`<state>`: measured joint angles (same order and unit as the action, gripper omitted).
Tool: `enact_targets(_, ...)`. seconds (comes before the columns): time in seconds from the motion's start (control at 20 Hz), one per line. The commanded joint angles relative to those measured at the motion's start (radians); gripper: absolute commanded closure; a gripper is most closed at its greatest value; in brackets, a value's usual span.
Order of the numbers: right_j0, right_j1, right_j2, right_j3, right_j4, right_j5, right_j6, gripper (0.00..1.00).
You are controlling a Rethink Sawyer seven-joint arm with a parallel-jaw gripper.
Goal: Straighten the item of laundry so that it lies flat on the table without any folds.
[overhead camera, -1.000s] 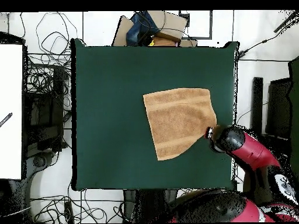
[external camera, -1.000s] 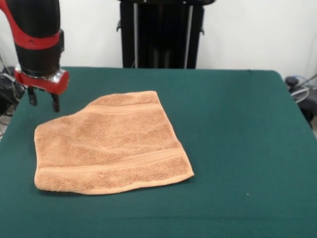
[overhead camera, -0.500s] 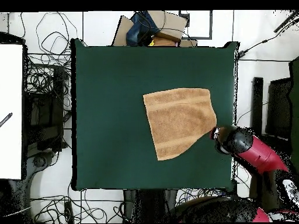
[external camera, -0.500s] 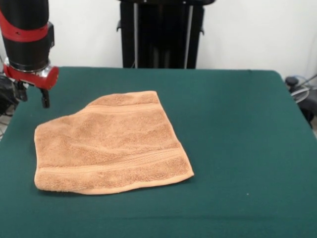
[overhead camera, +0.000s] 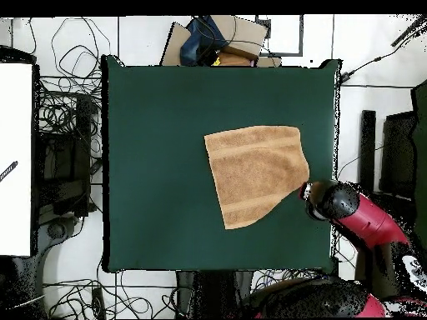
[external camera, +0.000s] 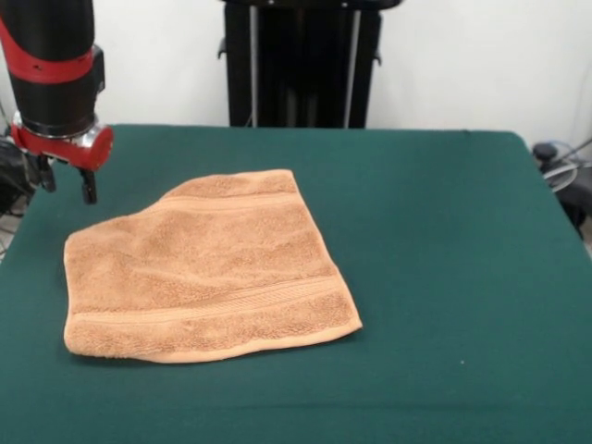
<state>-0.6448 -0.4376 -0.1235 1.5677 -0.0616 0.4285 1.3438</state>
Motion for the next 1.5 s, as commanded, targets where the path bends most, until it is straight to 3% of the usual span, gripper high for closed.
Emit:
enact_targets(0.05, 0.009, 0.049, 0.135, -0.005, 0.020, -0.039, 0.135, 0.00)
enact_targets(1.0, 0.017, 0.058, 0.141, -0.028, 0.055, -0.035, 0.159, 0.00)
enact_targets(1.5, 0.061, 0.067, 0.129, -0.069, 0.085, -0.003, 0.191, 0.00)
